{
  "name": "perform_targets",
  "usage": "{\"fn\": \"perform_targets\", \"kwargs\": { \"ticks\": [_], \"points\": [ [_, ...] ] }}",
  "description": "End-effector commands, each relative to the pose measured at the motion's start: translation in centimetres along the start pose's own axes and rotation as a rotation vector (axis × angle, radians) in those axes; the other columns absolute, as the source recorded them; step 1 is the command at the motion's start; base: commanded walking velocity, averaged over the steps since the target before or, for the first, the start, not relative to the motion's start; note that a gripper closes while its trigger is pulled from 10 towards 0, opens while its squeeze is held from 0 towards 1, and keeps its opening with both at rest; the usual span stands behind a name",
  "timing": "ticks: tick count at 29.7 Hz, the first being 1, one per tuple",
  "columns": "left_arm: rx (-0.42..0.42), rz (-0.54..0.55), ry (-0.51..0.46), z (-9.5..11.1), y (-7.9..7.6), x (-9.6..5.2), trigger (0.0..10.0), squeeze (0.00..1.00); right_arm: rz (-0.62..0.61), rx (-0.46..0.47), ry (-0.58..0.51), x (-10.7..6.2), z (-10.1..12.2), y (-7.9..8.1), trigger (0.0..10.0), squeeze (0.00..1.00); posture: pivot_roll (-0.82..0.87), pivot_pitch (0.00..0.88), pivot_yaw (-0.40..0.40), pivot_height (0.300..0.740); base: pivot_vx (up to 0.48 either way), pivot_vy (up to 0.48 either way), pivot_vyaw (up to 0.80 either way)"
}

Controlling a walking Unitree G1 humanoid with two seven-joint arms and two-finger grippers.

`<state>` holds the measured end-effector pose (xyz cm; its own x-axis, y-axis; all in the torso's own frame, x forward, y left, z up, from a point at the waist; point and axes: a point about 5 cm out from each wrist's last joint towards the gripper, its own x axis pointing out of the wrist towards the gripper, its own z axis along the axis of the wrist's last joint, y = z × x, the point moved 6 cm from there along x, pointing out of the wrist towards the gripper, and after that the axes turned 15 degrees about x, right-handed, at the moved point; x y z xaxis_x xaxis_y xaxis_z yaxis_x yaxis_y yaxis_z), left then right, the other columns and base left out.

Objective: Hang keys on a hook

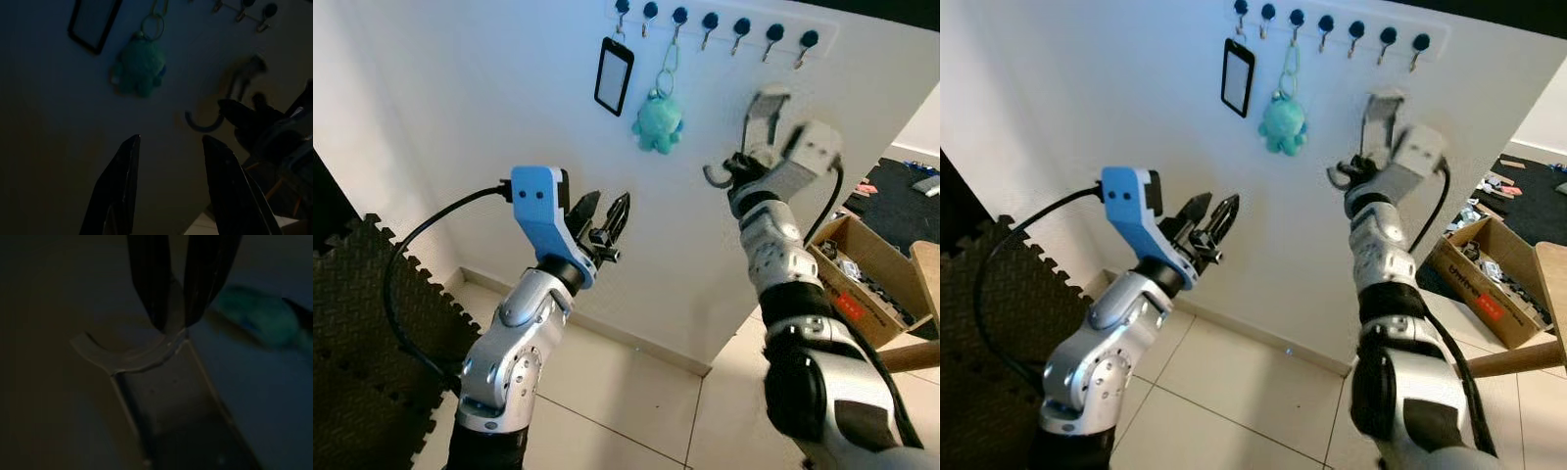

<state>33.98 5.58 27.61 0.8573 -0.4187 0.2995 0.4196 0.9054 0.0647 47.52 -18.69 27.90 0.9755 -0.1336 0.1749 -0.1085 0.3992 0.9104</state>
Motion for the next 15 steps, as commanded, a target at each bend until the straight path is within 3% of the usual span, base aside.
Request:
{"fn": "perform_targets", "kwargs": {
  "ticks": [1,2,3,4,5,7,8,9,11,13,15],
  "points": [
    [0.025,-0.003,0.014,-0.2,-0.1,-0.4,10.0,0.00,0.035,0.279,0.004,0.2,0.4,0.6,10.0,0.00,0.18,0.214,-0.059,0.740,0.000,0.000,0.00],
    [0.025,-0.002,0.015,-0.2,-0.1,-0.4,10.0,0.00,0.090,0.395,0.019,0.2,0.4,1.5,10.0,0.00,0.18,0.214,-0.060,0.740,0.000,0.000,0.00],
    [0.025,-0.002,0.015,-0.2,-0.1,-0.4,10.0,0.00,0.090,0.395,0.019,0.2,0.4,1.5,10.0,0.00,0.18,0.214,-0.060,0.740,0.000,0.000,0.00],
    [0.026,-0.001,0.017,-0.2,-0.1,-0.4,10.0,0.00,0.188,0.513,0.058,0.0,0.2,3.1,10.0,0.00,0.18,0.213,-0.061,0.740,0.000,0.000,0.00],
    [0.027,0.000,0.019,-0.2,-0.1,-0.5,10.0,0.00,0.287,0.573,0.086,-0.4,0.2,4.6,10.0,0.00,0.18,0.213,-0.061,0.740,0.000,0.000,0.00],
    [0.028,0.001,0.022,-0.3,-0.1,-0.5,10.0,0.00,0.453,0.631,0.128,-1.6,0.3,6.8,10.0,0.00,0.18,0.213,-0.059,0.740,0.000,0.000,0.00],
    [0.028,0.001,0.022,-0.3,-0.1,-0.5,10.0,0.00,0.453,0.631,0.128,-1.6,0.3,6.8,10.0,0.00,0.18,0.213,-0.059,0.740,0.000,0.000,0.00],
    [0.028,0.001,0.023,-0.4,-0.1,-0.5,10.0,0.00,0.532,0.648,0.148,-2.4,0.4,7.7,10.0,0.00,0.18,0.213,-0.059,0.740,0.000,0.000,0.00],
    [0.028,0.001,0.023,-0.4,-0.1,-0.5,10.0,0.00,0.532,0.648,0.148,-2.4,0.4,7.7,10.0,0.00,0.18,0.213,-0.059,0.740,0.000,0.000,0.00],
    [0.030,-0.002,0.027,-0.4,-0.2,-0.5,10.0,0.00,0.704,0.724,0.202,-4.1,0.9,9.6,10.0,0.00,0.17,0.214,-0.056,0.740,0.000,0.000,0.00],
    [0.030,-0.003,0.029,-0.5,-0.2,-0.5,10.0,0.00,0.768,0.747,0.218,-4.7,1.2,10.4,10.0,0.00,0.17,0.215,-0.052,0.740,0.000,0.000,0.00]
  ]
}}
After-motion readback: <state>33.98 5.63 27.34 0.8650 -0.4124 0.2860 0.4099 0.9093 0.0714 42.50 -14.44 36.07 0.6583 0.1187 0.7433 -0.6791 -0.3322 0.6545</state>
